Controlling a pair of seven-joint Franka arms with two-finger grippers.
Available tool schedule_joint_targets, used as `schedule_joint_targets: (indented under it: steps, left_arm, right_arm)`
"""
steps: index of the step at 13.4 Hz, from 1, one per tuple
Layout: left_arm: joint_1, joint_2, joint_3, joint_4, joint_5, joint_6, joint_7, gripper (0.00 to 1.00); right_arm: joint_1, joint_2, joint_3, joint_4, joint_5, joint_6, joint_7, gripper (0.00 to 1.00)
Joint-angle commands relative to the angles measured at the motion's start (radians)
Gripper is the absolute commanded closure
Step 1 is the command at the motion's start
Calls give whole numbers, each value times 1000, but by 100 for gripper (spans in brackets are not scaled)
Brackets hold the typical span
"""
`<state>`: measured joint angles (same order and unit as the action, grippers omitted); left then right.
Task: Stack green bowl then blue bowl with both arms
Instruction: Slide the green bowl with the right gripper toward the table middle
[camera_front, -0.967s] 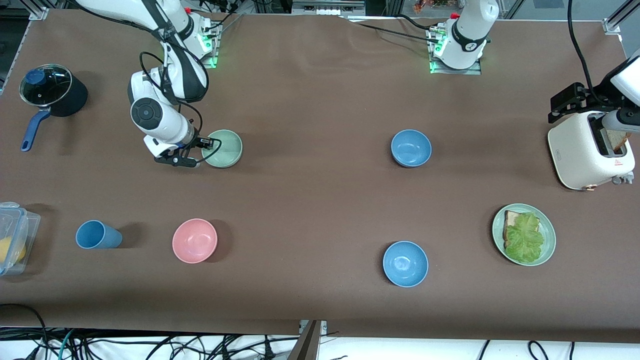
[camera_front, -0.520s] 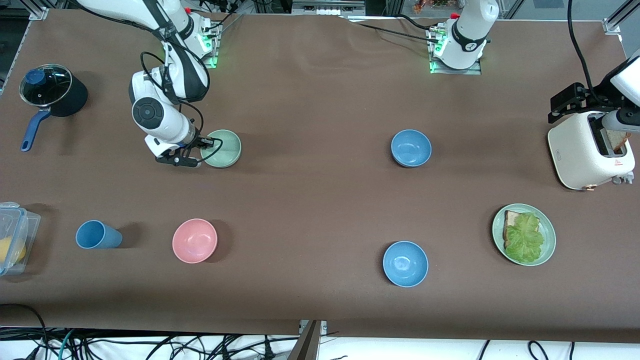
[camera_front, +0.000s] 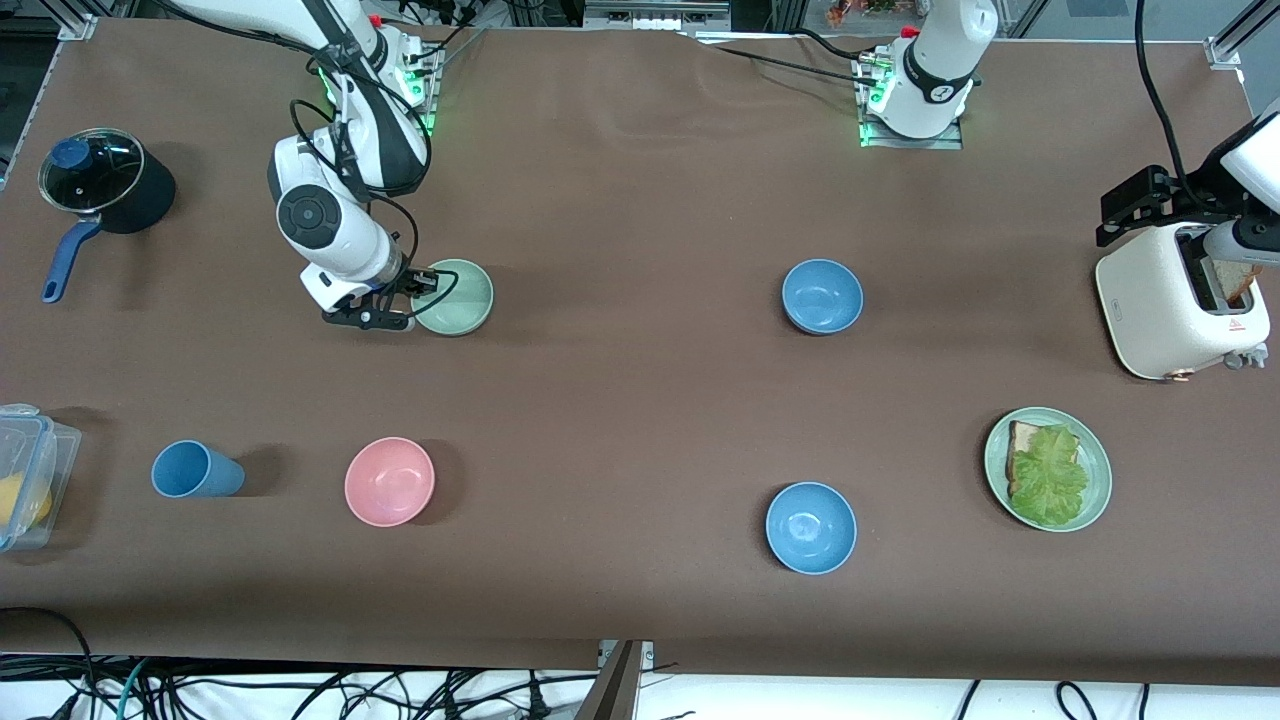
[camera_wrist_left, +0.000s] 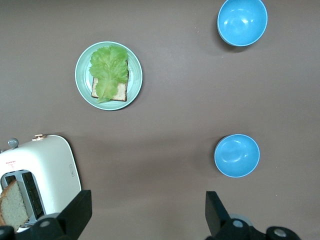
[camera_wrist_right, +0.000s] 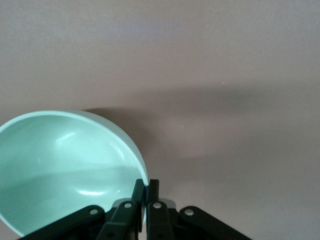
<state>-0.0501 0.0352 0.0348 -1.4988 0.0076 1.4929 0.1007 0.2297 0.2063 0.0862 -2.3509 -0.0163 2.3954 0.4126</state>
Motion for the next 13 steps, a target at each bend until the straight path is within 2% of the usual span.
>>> schedule_joint_targets:
  steps: [1,5,9,10,13]
  left_arm:
    - [10,8,-1,17,-31,-5,19,0]
    - [10,6,-1,15,-31,-5,19,0]
    - [10,8,-1,15,-31,-5,19,0]
    - [10,8,-1,15,-31,-5,19,0]
    - [10,8,0,15,-31,-5,19,0]
  right_arm:
    - [7,-24,-2,25,-5,1,-6,100]
    - [7,-19,46,100,3,-67,38,100]
    - [14,-2,98,139,6,-67,127,100]
    - [31,16,118,169,6,-67,184,100]
    - [130,117,124,298,7,-67,340,100]
